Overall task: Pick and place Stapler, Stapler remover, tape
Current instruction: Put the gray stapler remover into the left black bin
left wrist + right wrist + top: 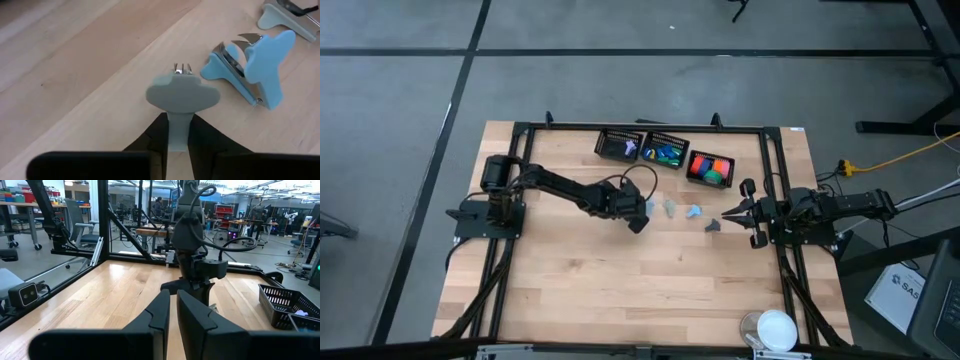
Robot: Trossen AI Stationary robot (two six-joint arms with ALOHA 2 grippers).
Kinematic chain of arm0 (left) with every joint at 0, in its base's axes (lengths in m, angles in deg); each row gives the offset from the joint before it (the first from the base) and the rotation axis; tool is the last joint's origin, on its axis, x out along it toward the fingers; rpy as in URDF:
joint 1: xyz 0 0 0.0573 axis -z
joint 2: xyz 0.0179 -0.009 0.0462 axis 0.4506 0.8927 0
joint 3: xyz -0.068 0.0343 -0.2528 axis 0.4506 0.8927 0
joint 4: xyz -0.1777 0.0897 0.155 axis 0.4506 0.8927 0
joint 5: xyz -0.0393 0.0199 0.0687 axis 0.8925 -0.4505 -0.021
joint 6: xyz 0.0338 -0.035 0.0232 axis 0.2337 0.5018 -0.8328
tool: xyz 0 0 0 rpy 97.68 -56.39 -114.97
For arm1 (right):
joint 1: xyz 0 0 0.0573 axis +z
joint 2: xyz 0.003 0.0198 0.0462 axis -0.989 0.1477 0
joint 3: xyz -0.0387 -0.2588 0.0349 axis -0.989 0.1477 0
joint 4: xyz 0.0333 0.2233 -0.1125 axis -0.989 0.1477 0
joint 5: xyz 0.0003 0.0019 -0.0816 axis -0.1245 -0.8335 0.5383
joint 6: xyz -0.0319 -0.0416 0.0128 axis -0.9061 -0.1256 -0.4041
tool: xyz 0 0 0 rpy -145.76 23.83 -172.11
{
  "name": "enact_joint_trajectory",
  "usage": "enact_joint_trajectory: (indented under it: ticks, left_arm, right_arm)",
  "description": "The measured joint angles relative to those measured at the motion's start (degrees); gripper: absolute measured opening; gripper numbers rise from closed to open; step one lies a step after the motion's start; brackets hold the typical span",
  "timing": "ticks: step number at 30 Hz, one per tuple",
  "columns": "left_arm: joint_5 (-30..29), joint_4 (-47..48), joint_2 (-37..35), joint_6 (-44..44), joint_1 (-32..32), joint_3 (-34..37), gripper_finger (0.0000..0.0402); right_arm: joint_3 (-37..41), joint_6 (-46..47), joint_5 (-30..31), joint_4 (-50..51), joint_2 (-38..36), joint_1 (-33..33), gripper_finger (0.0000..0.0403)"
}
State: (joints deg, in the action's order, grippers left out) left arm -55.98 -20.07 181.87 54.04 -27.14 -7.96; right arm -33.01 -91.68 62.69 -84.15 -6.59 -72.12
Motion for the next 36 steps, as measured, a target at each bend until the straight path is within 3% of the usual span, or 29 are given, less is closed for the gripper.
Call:
enact_joint_trajectory:
  ticks: [13, 23, 36]
  left_arm:
    - [-0.82, 2.33, -6.68, -3.59, -4.3, 0.0, 0.0041]
    - [-7.25, 5.03, -14.78, -8.05, -9.49, 0.0, 0.0041]
    - [-8.43, 3.18, -15.76, -12.08, -18.88, 0.0, 0.0041]
  right_arm:
    - [0.0, -0.02, 0.03, 0.0, 0.0, 0.0, 0.0039]
    - [0.0, -0.01, 0.07, -0.01, 0.0, 0.01, 0.0039]
    - [-0.01, -0.01, 0.07, -0.01, 0.0, 0.01, 0.0039]
